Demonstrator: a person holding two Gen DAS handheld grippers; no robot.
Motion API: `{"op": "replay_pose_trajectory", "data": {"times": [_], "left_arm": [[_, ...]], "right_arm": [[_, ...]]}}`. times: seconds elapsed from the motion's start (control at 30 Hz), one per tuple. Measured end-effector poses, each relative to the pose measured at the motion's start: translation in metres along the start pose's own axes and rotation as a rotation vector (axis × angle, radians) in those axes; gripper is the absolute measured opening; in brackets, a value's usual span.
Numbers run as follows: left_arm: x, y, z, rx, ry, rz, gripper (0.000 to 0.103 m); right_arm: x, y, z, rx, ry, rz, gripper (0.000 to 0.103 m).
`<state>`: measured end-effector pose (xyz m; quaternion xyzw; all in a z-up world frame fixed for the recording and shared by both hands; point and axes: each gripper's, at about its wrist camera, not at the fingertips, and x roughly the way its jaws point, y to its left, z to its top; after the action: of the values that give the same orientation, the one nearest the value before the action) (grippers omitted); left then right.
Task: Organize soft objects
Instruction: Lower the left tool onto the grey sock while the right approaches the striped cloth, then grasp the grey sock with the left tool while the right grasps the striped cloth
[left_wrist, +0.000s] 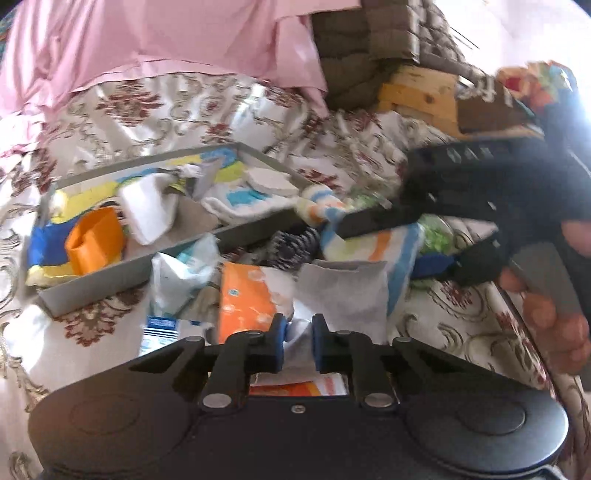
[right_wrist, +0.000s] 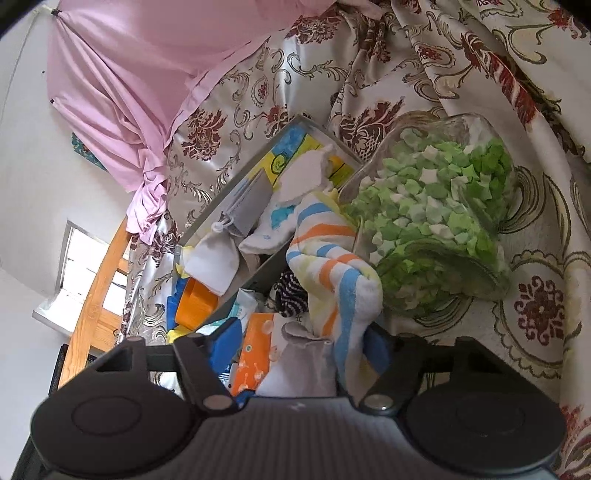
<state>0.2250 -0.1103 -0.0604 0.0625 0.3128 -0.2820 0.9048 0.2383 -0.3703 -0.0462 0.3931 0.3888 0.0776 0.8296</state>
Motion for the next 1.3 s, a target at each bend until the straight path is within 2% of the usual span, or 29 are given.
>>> {"op": "replay_pose_trajectory", "data": {"times": [0.1, 0.27, 0.37, 0.5, 0.57, 0.63, 0.7, 0.77, 0.87, 1.07, 1.2, 1.3], "left_arm": [[-0.005, 0.009, 0.004, -0.052, -0.017, 0.038, 0.013], [-0.008, 0.026, 0.009, -0.136, -0.016, 0.121, 0.012], [-0.01, 0.036, 0.012, -0.19, -0.011, 0.155, 0.012], [-0.007, 0.039, 0.01, -0.213, 0.006, 0.131, 0.015], [-0.005, 0.04, 0.008, -0.221, 0.008, 0.097, 0.028], [-0.004, 0.037, 0.005, -0.219, 0.003, 0.071, 0.034], [-0.003, 0.034, 0.005, -0.2, -0.003, 0.053, 0.045], [-0.003, 0.031, 0.004, -0.182, -0.011, 0.036, 0.062], [0.001, 0.026, 0.004, -0.147, -0.017, 0.013, 0.071], [0.015, 0.014, 0.0, -0.033, 0.031, 0.006, 0.074], [0.02, 0.015, -0.004, -0.032, 0.061, 0.017, 0.072], [0.019, 0.02, -0.004, -0.068, 0.062, 0.014, 0.065]], "right_arm": [[0.0, 0.0, 0.0, -0.015, -0.004, -0.025, 0.06], [0.001, 0.002, -0.002, -0.052, -0.011, -0.072, 0.026], [0.0, 0.008, -0.005, -0.096, -0.022, -0.088, 0.015], [0.002, 0.022, -0.01, -0.19, -0.011, -0.078, 0.012], [0.003, 0.029, -0.014, -0.241, -0.002, -0.076, 0.012], [0.004, 0.034, -0.017, -0.27, 0.004, -0.073, 0.012], [0.003, 0.036, -0.018, -0.285, 0.007, -0.072, 0.012], [0.003, 0.036, -0.019, -0.284, 0.004, -0.079, 0.012], [0.002, 0.035, -0.019, -0.278, -0.003, -0.087, 0.012], [0.006, 0.036, -0.019, -0.296, -0.009, -0.109, 0.012], [0.008, 0.038, -0.02, -0.31, -0.012, -0.126, 0.014], [0.008, 0.037, -0.02, -0.306, -0.011, -0.133, 0.018]]}}
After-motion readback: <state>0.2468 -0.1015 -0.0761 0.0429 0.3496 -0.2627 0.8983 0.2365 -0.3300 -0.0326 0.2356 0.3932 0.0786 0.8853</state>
